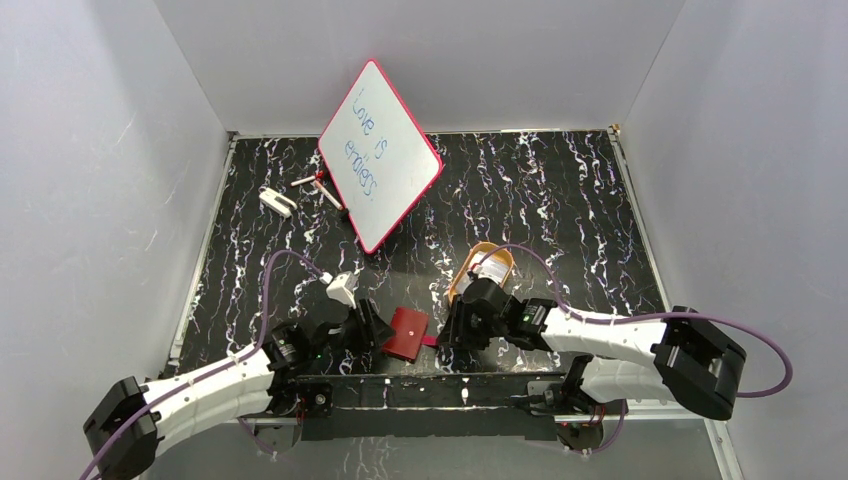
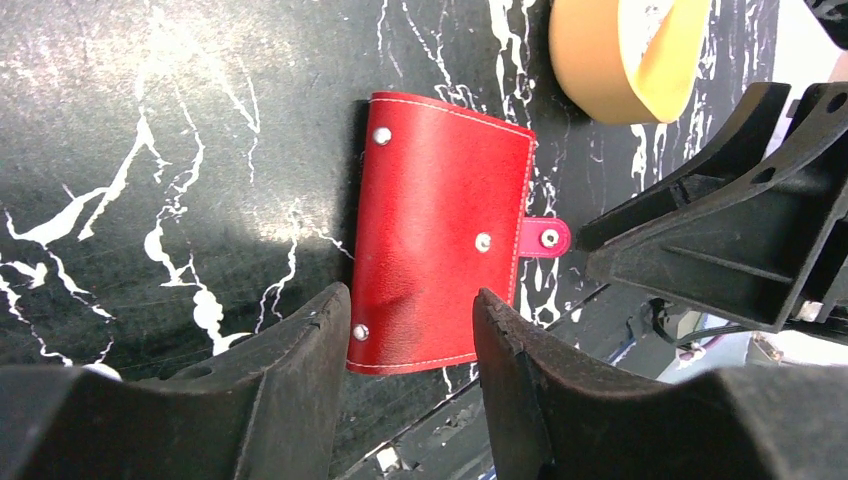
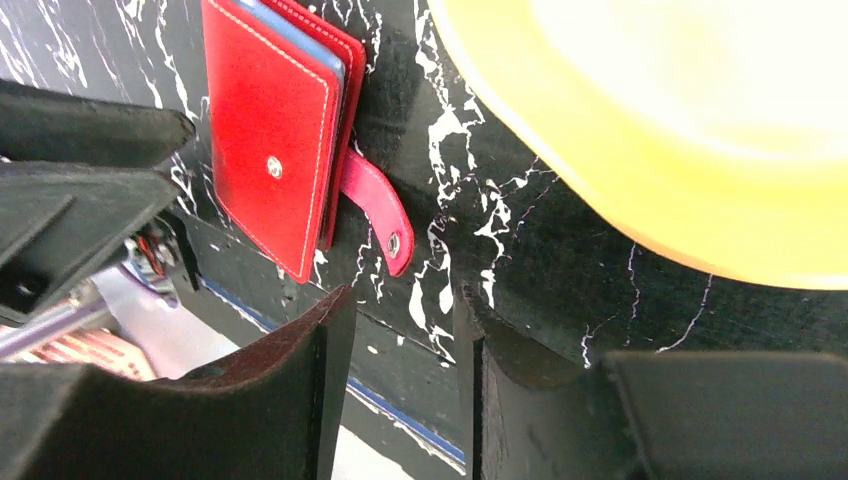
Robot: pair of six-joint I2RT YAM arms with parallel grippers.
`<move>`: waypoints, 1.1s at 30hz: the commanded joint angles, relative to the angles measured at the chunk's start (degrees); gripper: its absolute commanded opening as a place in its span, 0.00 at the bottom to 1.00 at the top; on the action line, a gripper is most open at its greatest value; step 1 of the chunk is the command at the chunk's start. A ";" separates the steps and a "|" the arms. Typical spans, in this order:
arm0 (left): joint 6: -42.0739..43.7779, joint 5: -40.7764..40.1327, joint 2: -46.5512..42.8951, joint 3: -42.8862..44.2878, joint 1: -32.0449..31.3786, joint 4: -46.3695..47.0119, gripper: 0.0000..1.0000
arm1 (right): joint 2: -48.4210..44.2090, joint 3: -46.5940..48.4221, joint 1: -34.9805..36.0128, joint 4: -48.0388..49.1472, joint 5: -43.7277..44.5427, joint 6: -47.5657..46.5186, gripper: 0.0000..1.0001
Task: Put the credit cards into the card holder
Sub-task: Close the card holder at the center of the board.
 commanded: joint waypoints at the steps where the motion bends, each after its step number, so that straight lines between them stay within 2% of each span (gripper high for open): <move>1: -0.15 -1.40 -0.25 -1.34 0.12 2.27 0.45 | -0.41 -0.85 -0.32 6.03 2.45 5.00 0.46; 10: -0.60 -0.19 0.81 -2.63 0.12 3.97 0.45 | 2.02 -0.86 -0.79 10.19 0.43 4.61 0.34; 12: -0.67 0.08 1.17 -2.64 0.13 4.16 0.44 | 2.35 -0.65 -0.85 9.38 0.47 4.65 0.35; 16: -0.86 0.34 1.29 -2.79 0.13 4.57 0.44 | 2.60 0.00 -0.85 6.81 1.15 4.44 0.44; 19: -0.87 0.28 1.14 -2.86 0.13 4.51 0.44 | 1.59 0.11 -0.90 5.28 2.14 4.11 0.47; 33: -2.03 2.05 3.30 -4.05 0.13 7.57 0.41 | 4.09 -1.86 -1.03 9.08 0.44 4.08 0.40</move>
